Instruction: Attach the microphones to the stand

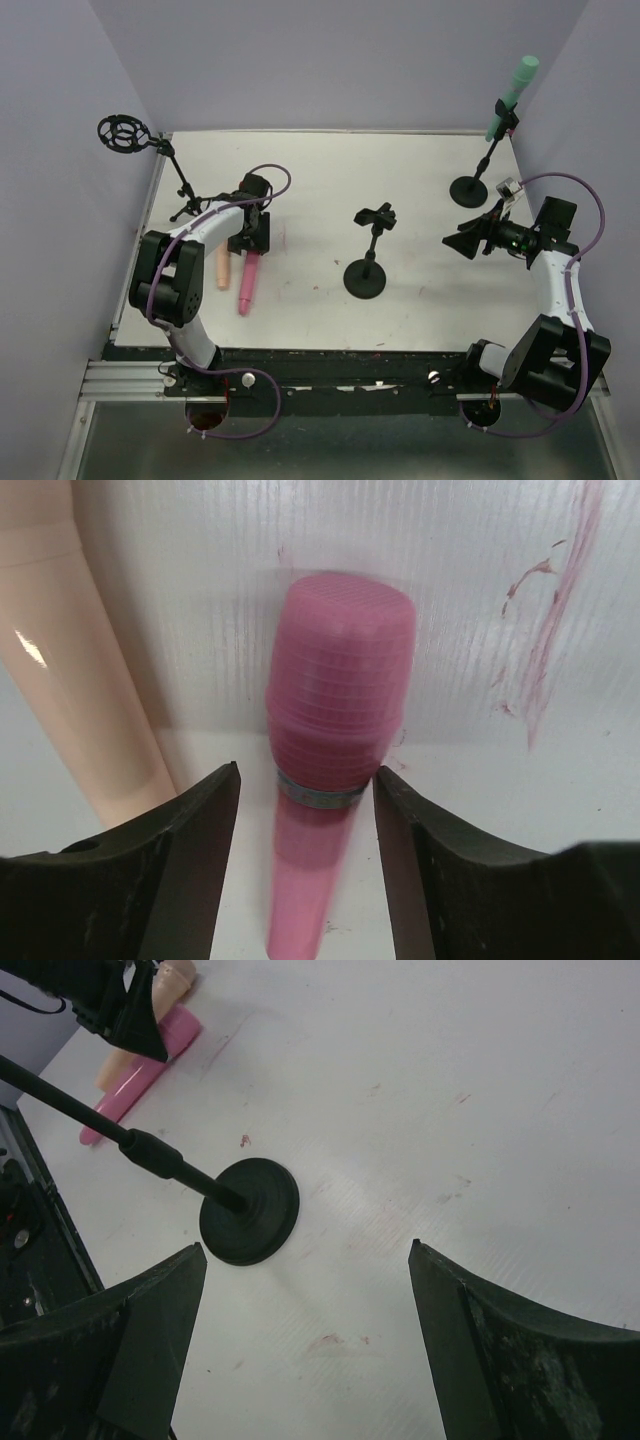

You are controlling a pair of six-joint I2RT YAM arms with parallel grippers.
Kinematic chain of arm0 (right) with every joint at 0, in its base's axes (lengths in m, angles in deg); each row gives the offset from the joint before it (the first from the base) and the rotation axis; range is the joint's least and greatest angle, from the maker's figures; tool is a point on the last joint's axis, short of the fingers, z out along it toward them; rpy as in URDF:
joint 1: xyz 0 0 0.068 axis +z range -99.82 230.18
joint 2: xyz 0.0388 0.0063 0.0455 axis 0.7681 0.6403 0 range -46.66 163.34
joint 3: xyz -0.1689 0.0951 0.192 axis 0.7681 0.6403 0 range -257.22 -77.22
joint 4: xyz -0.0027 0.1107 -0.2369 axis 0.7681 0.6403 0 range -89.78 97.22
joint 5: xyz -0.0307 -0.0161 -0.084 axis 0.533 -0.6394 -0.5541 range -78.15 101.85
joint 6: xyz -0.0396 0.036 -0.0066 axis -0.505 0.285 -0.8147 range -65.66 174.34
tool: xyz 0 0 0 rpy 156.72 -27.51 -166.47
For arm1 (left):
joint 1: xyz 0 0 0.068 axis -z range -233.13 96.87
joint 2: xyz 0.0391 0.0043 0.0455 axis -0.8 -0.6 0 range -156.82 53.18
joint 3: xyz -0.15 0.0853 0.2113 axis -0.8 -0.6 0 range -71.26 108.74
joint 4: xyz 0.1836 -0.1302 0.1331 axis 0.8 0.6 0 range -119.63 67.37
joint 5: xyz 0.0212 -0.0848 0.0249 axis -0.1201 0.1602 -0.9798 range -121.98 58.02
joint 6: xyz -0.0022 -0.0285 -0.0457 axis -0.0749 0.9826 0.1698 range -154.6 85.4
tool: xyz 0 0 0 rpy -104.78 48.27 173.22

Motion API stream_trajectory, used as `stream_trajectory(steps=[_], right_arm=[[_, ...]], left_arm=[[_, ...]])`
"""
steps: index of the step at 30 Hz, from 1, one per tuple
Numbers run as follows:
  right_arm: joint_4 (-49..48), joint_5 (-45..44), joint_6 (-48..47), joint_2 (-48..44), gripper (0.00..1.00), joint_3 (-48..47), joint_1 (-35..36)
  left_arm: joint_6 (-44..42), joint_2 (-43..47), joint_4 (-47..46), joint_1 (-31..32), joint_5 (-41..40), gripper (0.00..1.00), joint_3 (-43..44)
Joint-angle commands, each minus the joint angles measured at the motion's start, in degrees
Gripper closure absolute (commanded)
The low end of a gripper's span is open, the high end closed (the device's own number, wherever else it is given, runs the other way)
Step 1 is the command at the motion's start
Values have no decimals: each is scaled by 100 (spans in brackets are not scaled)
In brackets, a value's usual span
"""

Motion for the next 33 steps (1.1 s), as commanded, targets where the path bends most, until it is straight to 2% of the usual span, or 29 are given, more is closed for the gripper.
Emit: stream_trajectory(steps=[1,5,9,11,19,24,27,33], right_arm=[[167,69,-64,-132,10,-153,-1],[167,69,-64,-158,9,-153,-1],[176,86,-55,-158,9,-162,-1],[167,78,-64,-167,9,-162,-1],[184,69,-64,-167,9,-171,-1],[176,60,-73,-167,9,-171,-1],[184,69,-55,-167,9,-171,-1],[185,78,-64,-176,9,-171,-1]], left_arm=[[-34,-160,302,-71,3,37,178],[-105,-187,373,-71,82,37,187],[-386,-406,600,-54,669,61,388],[-430,-477,724,33,767,61,494],[-413,-345,786,745,917,57,258],[-298,-389,909,1281,864,45,169],[-237,-398,944,1448,899,41,99],[-96,-424,751,1607,1119,40,-94]])
